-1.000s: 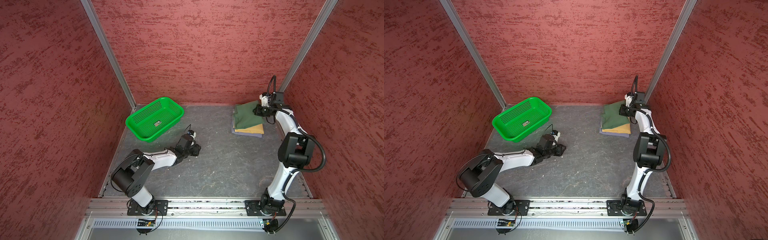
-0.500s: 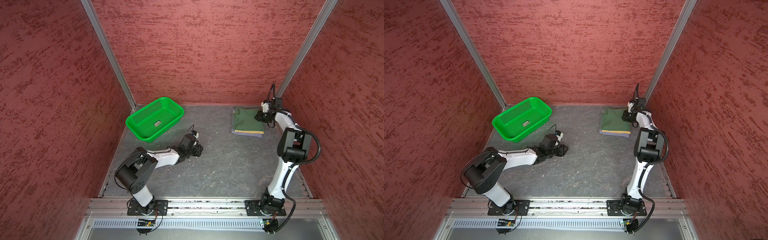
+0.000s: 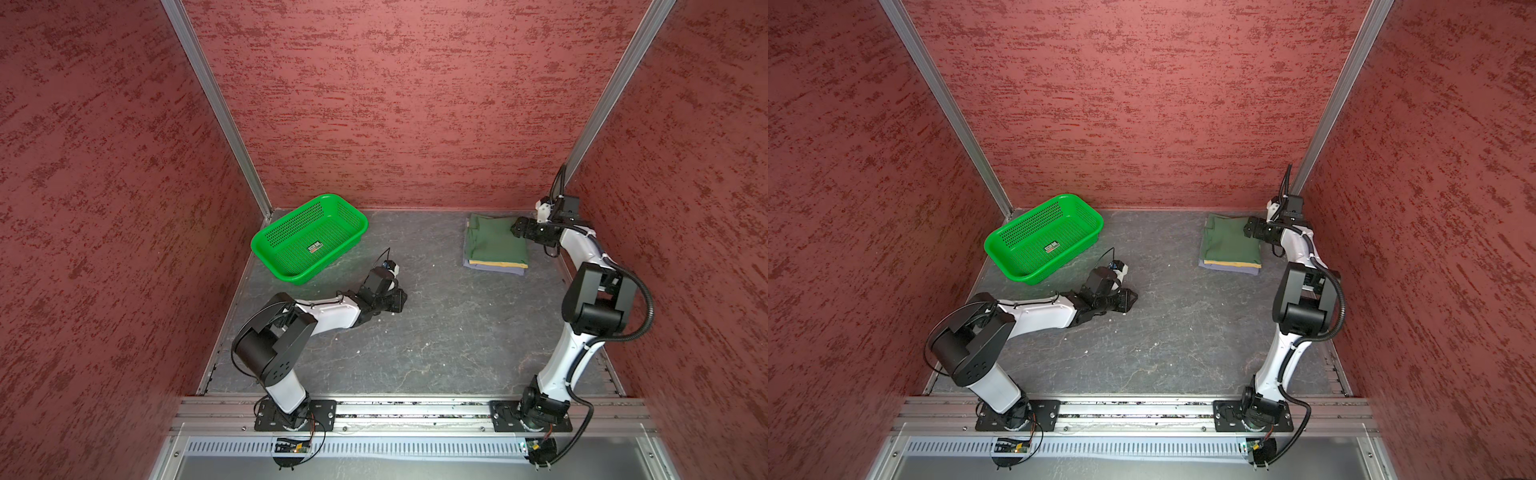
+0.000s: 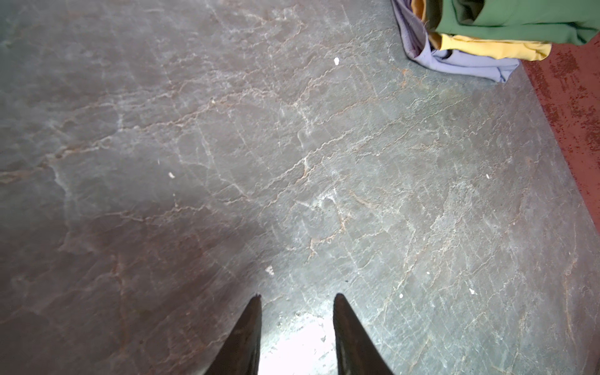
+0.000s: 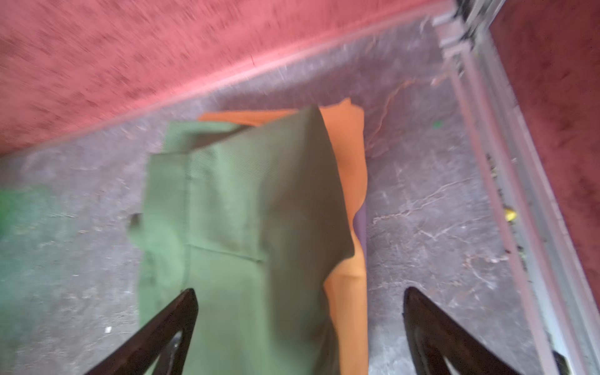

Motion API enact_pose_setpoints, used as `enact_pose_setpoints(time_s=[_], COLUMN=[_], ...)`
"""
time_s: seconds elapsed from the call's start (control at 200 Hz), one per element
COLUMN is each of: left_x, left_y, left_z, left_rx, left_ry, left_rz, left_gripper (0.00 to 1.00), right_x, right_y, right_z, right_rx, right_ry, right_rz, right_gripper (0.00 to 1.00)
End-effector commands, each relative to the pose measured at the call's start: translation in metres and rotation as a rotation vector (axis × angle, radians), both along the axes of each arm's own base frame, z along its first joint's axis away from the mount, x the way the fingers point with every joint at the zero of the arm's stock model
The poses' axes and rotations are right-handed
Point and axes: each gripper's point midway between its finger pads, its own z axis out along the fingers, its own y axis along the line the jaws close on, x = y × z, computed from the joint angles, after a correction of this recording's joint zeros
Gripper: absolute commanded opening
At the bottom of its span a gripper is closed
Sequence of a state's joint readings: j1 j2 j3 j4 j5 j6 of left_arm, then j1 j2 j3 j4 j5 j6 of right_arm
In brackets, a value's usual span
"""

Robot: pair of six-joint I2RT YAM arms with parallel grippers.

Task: Fold and stack skirts
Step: Place the skirt among several skirts.

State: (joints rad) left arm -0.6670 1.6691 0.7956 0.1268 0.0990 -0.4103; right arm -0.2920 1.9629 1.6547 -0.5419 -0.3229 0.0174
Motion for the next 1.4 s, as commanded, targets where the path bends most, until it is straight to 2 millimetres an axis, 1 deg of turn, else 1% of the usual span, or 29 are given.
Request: enact_pose_setpoints(time_s=[0.0, 0.13, 0.185, 0.22, 0.286, 0.331, 0.456, 0.546, 0.661, 0.741, 0.832, 0.897, 0.987, 1.102, 1.232, 1.263, 1.308, 1.398], left_x=[0.005, 0.005, 0.005, 0.005, 0.004, 0.004, 0.004, 0.003, 0.003, 0.003, 0.005, 0.006, 0.009, 0.014, 0.016, 0.017, 0.016, 0.015], left_y=[-0.005, -0.005, -0.005, -0.006, -0.006, -0.007, -0.006, -0.004, -0.002, -0.001, -0.001, 0.0, 0.004, 0.019, 0.045, 0.053, 0.064, 0.085], left_z=[0.009, 0.01, 0.009, 0.01, 0.01, 0.011, 0.012, 0.011, 0.012, 0.013, 0.015, 0.018, 0.022, 0.031, 0.045, 0.048, 0.052, 0.056], left_rx=[0.0, -0.001, 0.0, -0.002, -0.005, -0.008, -0.007, -0.001, 0.007, 0.01, 0.012, 0.015, 0.019, 0.042, 0.067, 0.075, 0.086, 0.117], left_ry=[-0.031, -0.034, -0.033, -0.034, -0.033, -0.033, -0.037, -0.036, -0.038, -0.042, -0.047, -0.054, -0.064, -0.085, -0.121, -0.127, -0.138, -0.155], left_rz=[-0.015, -0.018, -0.018, -0.019, -0.022, -0.022, -0.021, -0.018, -0.015, -0.015, -0.015, -0.013, -0.007, 0.02, 0.072, 0.087, 0.109, 0.149], left_gripper=[0.38, 0.38, 0.38, 0.38, 0.38, 0.37, 0.38, 0.38, 0.38, 0.38, 0.38, 0.38, 0.38, 0.39, 0.51, 0.54, 0.6, 0.74], right_x=[-0.005, -0.012, -0.014, -0.014, -0.012, -0.01, -0.006, -0.005, -0.004, -0.004, -0.003, -0.004, -0.007, -0.015, -0.032, -0.036, -0.044, -0.062], right_y=[0.011, 0.037, 0.047, 0.05, 0.054, 0.055, 0.049, 0.043, 0.035, 0.032, 0.035, 0.037, 0.039, 0.036, 0.034, 0.034, 0.033, 0.037], right_z=[0.053, 0.065, 0.064, 0.062, 0.051, 0.039, 0.0, -0.023, -0.041, -0.047, -0.042, -0.033, -0.014, 0.011, 0.034, 0.039, 0.043, 0.043], right_rx=[0.028, 0.148, 0.204, 0.228, 0.269, 0.294, 0.329, 0.348, 0.346, 0.339, 0.343, 0.337, 0.316, 0.262, 0.209, 0.195, 0.176, 0.14], right_ry=[-0.148, -0.205, -0.218, -0.227, -0.215, -0.197, -0.141, -0.109, -0.083, -0.075, -0.09, -0.108, -0.151, -0.204, -0.262, -0.275, -0.288, -0.304], right_rz=[0.025, 0.098, 0.13, 0.14, 0.147, 0.147, 0.1, 0.072, 0.046, 0.045, 0.075, 0.097, 0.115, 0.104, 0.065, 0.056, 0.039, 0.003], right_gripper=[0.99, 0.99, 0.99, 0.99, 0.99, 0.99, 0.99, 0.99, 0.99, 0.99, 0.99, 0.99, 0.99, 0.99, 0.99, 0.99, 0.99, 0.99])
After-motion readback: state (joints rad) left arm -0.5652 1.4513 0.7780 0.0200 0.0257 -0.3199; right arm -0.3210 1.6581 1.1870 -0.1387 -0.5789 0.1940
